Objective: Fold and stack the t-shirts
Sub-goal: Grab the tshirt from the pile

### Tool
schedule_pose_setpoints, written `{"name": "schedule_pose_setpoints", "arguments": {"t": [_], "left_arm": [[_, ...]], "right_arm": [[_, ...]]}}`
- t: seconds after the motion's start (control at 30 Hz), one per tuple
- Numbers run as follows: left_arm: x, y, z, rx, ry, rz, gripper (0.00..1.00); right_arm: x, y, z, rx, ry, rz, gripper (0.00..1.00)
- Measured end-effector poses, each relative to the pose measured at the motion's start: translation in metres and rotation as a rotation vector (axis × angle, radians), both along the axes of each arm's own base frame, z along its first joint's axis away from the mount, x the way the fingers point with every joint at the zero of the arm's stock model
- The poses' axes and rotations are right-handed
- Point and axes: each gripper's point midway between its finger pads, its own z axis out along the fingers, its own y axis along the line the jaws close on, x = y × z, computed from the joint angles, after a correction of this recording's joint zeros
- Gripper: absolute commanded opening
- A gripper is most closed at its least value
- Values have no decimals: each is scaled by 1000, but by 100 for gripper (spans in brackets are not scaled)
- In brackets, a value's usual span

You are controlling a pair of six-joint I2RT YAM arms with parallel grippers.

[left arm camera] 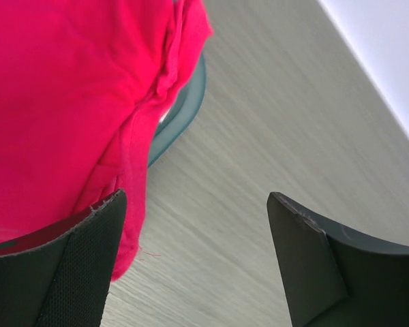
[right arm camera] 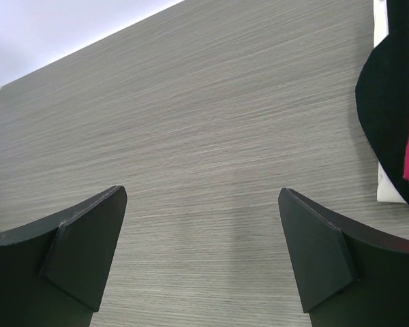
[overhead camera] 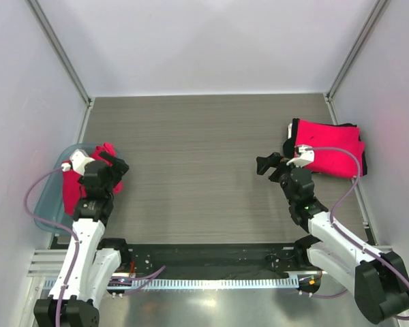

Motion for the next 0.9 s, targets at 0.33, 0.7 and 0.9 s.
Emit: {"name": "schedule_pose_setpoints", "arguments": {"t": [0.33,0.7,0.9], "left_arm": [[-24,50,38,85,132,313,75],[-27,61,-36,121,503,340,56],[-28,65,-53,82,560,368,5]], "right_arm": [[0,-2,-13,-17,46,-13,100],[0,-5,-18,-29,69,-27,100],[-1,-6,-19,-30,73,-30,100]]}}
